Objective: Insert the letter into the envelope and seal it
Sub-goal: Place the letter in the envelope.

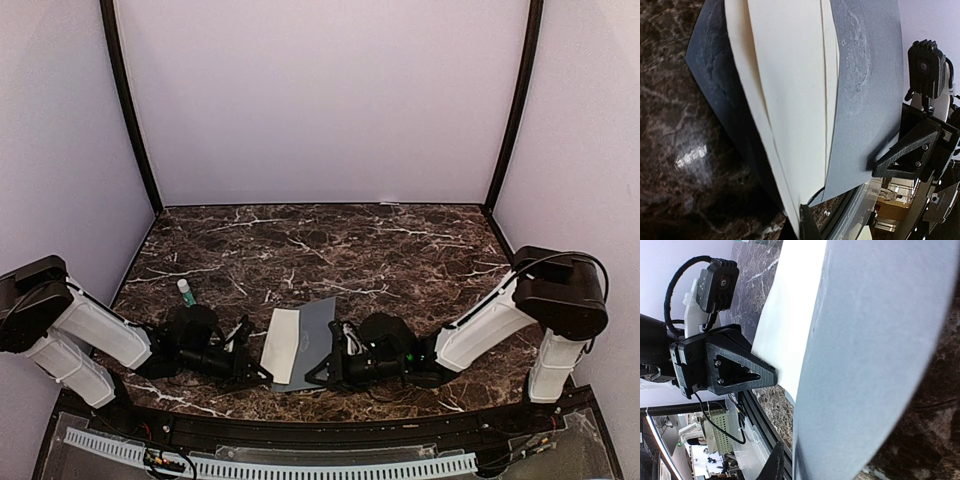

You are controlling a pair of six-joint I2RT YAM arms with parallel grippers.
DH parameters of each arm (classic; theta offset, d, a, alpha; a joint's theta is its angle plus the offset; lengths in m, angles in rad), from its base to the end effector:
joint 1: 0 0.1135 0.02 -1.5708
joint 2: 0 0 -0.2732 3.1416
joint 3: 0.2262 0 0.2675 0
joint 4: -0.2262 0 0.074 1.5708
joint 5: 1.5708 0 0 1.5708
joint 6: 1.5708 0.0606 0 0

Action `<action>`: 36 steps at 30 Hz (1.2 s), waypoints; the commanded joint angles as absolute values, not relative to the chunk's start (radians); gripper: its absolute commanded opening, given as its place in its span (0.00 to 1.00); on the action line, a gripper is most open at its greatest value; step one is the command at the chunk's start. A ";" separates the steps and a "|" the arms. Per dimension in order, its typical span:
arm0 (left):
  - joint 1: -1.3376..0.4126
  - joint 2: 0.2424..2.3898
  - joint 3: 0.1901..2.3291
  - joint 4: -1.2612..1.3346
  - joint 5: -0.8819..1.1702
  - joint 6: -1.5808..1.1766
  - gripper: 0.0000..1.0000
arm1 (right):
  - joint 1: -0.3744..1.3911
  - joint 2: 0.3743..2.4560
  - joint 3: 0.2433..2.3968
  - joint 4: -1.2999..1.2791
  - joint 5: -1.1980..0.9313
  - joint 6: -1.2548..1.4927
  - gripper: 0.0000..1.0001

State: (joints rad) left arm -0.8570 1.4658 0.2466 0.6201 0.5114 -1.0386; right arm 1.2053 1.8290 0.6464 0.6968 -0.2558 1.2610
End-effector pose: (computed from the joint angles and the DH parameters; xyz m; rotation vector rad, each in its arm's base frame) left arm 0.1362 -0.2025 0.0896 0.1196 2.5774 -1.4860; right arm 0.1148 0.3429 0.0971 -0.1271 2.5656 1.5658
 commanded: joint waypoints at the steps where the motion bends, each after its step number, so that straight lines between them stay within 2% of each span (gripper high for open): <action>1: -0.862 1.453 0.248 0.619 0.512 -1.042 0.00 | 1.182 1.789 0.633 0.676 -0.241 1.214 0.18; 8: -0.862 1.476 0.259 0.612 0.531 -1.029 0.00 | 1.115 1.767 0.641 0.615 -0.245 1.151 0.27; 13: -0.862 1.496 0.267 0.619 0.546 -1.025 0.00 | 1.075 1.765 0.669 0.560 -0.245 1.100 0.28; 15: -0.862 1.502 0.272 0.620 0.552 -1.021 0.00 | 1.065 1.765 0.681 0.537 -0.240 1.085 0.21; 17: -0.861 1.505 0.277 0.620 0.557 -1.018 0.00 | 1.058 1.764 0.690 0.519 -0.239 1.070 0.04; 18: -0.862 1.505 0.283 0.619 0.561 -1.014 0.00 | 1.058 1.764 0.697 0.510 -0.240 1.064 0.00; 19: -0.862 1.504 0.288 0.618 0.562 -1.012 0.00 | 1.058 1.763 0.703 0.499 -0.241 1.057 0.00; 23: -0.862 1.498 0.314 0.592 0.560 -0.994 0.09 | 1.056 1.761 0.707 0.481 -0.251 1.048 0.00; 31: -0.861 1.489 0.356 0.526 0.522 -0.959 0.36 | 1.055 1.752 0.687 0.482 -0.261 1.047 0.00; 36: -0.852 1.480 0.375 0.469 0.488 -0.932 0.39 | 1.055 1.743 0.680 0.481 -0.265 1.045 0.00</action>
